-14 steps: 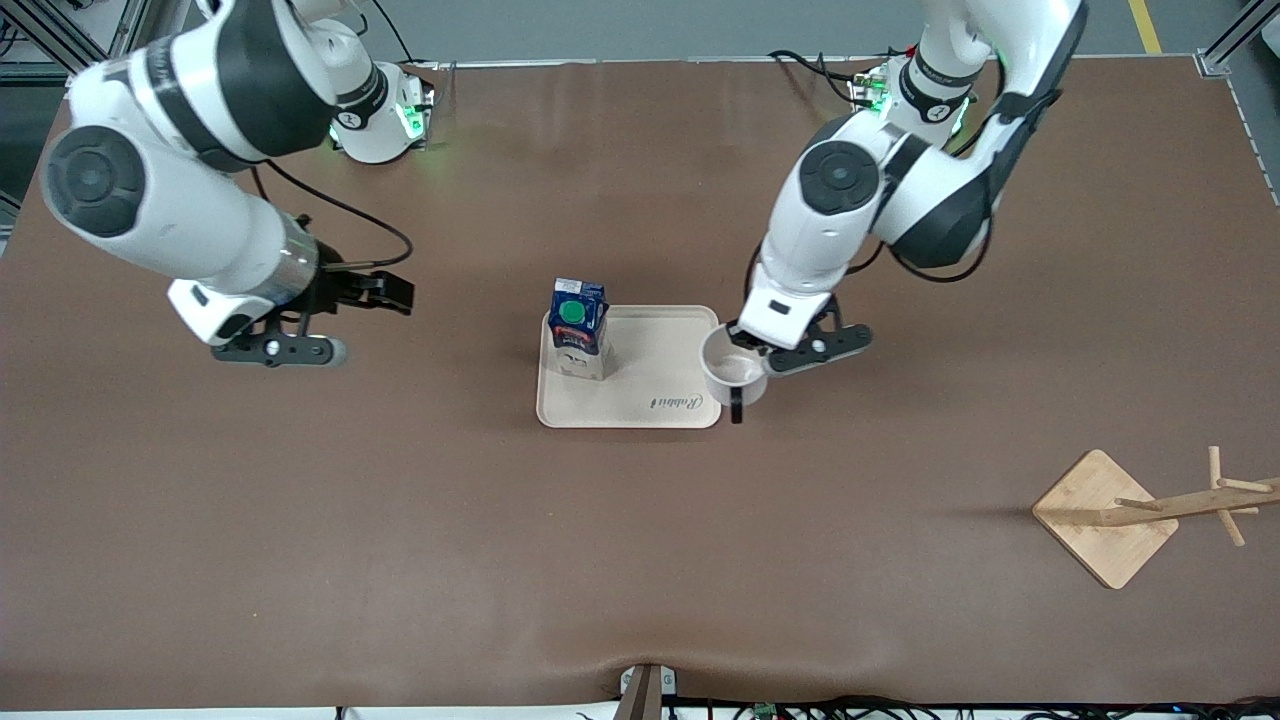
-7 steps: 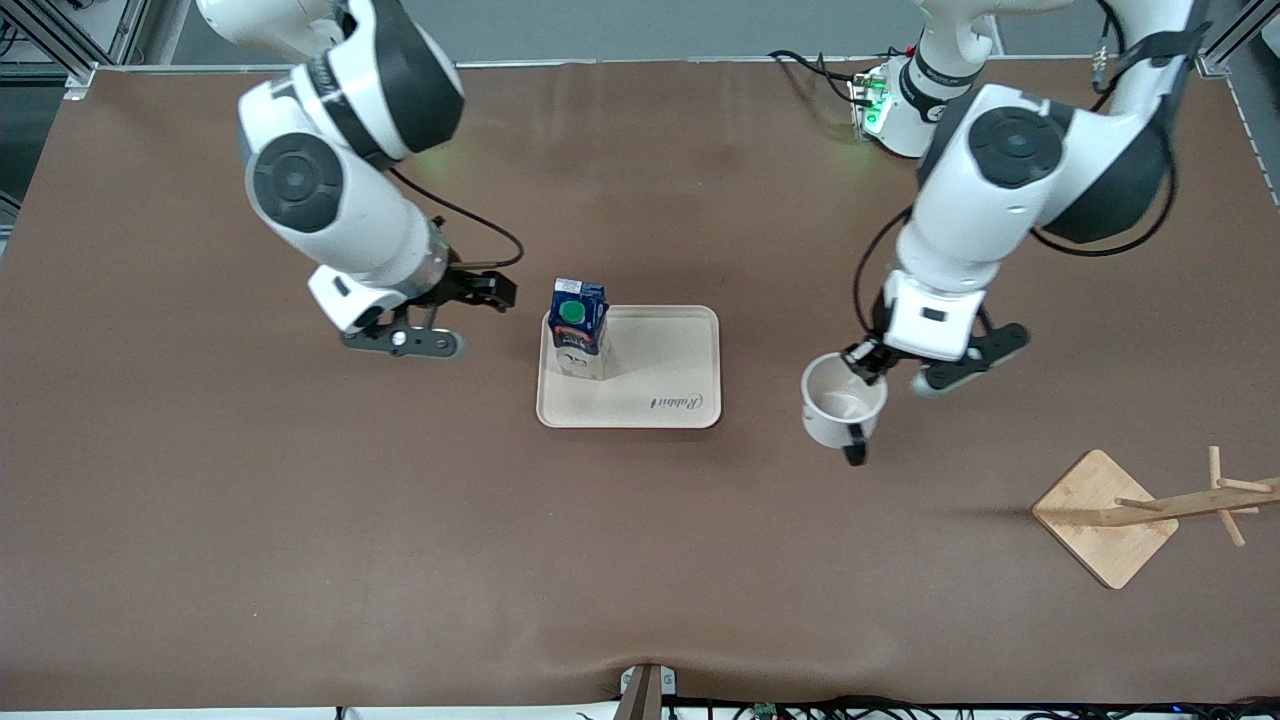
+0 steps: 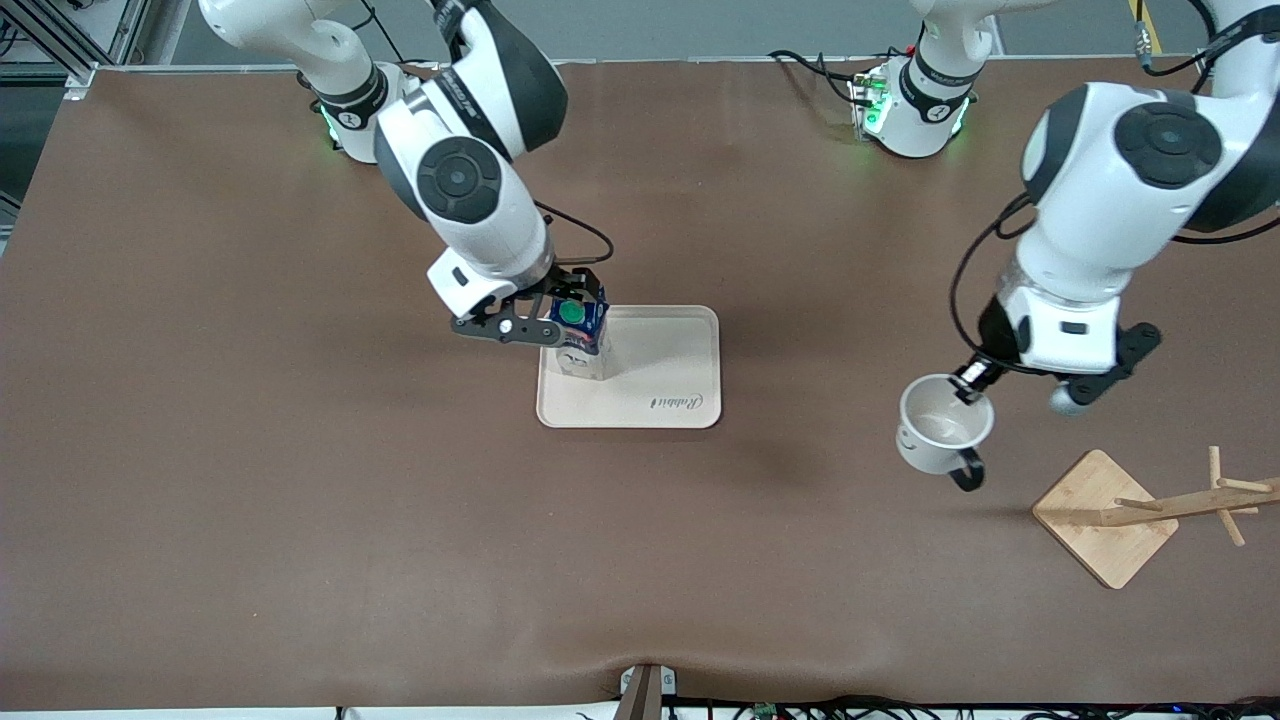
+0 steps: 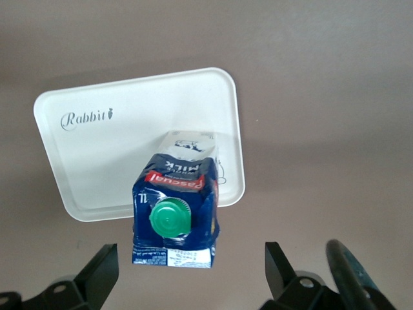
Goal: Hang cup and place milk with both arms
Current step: 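Carry the mug to the stand while the right gripper grasps the milk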
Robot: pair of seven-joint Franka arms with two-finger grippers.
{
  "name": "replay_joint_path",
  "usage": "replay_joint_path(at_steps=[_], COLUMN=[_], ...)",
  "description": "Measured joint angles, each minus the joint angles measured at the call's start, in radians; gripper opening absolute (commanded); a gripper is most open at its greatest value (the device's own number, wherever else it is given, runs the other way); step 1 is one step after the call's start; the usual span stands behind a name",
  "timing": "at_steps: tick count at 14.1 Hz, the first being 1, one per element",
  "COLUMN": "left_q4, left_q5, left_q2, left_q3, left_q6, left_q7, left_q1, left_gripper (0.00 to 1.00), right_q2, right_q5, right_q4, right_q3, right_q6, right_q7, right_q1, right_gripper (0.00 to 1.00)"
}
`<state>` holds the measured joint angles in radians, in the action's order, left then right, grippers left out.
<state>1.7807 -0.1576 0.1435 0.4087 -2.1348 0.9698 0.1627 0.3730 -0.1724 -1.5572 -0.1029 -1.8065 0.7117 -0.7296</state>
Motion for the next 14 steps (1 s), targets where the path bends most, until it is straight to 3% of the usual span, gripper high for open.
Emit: replay_joint_path(at_steps=[8,14], left_q4=[-0.019,-0.015], left_q5=[0.000,0.000], left_q2=[0.010,0.015], left_q3=[-0.006,-0.005], left_q6=[-0.054,-0.058], left_q7=[-0.052,-0.070], left_q1=[0.169,0.229], left_gripper=[0.00,0.00], right_q2=[0.060,0.080], right_q5=[0.005,0.021], right_q4=[0.000,0.000], right_q3=[0.000,-0.004], right_q6=[-0.034,-0.039], right_q7=[0.032,0.032], right_q1=[-0.043,-0.044], right_gripper=[1.00,1.00])
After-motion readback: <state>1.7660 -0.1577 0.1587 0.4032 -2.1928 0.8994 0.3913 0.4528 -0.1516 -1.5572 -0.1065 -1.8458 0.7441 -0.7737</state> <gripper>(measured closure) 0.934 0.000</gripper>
